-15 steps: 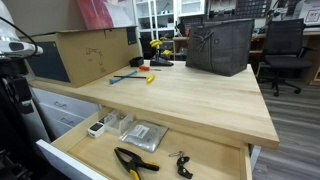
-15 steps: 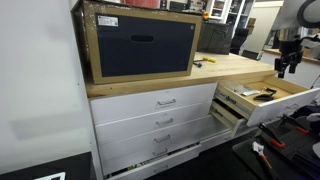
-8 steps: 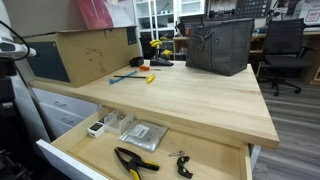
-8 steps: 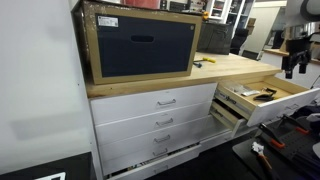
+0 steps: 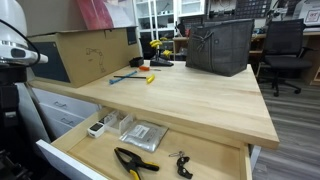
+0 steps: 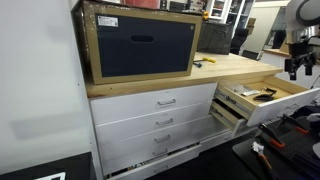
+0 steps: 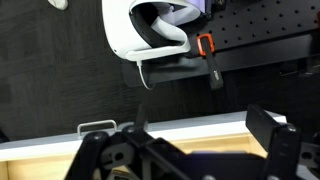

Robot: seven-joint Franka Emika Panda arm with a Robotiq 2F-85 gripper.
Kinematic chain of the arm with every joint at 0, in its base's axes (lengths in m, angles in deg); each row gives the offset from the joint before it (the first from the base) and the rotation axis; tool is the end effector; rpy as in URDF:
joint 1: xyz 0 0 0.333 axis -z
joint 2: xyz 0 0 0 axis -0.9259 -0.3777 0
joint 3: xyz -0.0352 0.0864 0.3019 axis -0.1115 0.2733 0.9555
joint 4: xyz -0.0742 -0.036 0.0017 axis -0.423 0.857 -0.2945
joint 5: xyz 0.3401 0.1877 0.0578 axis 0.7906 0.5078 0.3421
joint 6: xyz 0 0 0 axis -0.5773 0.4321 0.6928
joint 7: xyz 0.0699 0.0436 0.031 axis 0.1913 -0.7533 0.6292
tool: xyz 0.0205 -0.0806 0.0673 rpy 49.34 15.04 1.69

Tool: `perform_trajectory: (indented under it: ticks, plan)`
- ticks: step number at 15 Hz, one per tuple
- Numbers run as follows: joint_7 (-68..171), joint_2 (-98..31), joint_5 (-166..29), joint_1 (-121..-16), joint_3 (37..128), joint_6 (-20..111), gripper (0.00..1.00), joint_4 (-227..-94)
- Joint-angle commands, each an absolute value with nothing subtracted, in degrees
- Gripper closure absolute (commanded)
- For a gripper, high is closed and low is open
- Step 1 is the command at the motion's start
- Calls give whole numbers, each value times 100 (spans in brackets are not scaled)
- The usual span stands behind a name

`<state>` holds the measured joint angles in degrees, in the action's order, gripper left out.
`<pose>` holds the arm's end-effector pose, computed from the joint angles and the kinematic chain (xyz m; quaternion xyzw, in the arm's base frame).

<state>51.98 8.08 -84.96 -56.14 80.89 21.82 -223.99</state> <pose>0.3126 -0.1155 0.3356 0.9726 -0.0976 -0.1814 0.1075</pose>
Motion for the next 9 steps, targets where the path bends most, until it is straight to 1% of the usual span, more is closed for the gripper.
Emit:
perform_trajectory:
  ticks: [1, 9]
  plan:
    - [5541, 144, -8790, -5398, 8004, 2143, 0, -22095]
    - [6022, -737, -9015, -5217, 7649, 2124, 0, -21788]
